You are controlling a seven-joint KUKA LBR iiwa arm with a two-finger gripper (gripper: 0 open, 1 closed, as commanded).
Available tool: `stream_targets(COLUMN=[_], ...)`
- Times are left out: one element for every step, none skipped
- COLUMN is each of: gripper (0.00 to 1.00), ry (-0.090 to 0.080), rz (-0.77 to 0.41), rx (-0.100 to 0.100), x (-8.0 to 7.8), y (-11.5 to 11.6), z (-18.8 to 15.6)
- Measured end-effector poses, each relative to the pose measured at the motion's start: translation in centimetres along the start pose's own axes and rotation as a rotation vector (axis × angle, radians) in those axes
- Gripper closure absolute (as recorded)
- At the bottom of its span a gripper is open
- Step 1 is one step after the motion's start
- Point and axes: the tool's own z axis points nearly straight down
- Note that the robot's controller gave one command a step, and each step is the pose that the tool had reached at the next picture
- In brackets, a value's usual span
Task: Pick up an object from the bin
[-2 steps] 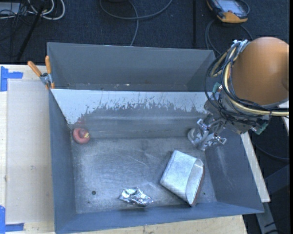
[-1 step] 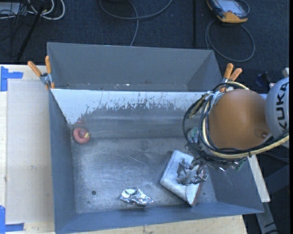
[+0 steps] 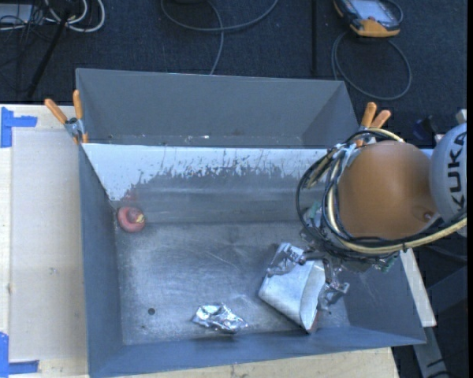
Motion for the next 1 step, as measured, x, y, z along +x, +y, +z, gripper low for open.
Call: stream_targets(gripper=[0.0], ry=[-0.008], rz=[0.062], rx=[0.009], x=[-1.68], y=[-1.71], z=[7.91])
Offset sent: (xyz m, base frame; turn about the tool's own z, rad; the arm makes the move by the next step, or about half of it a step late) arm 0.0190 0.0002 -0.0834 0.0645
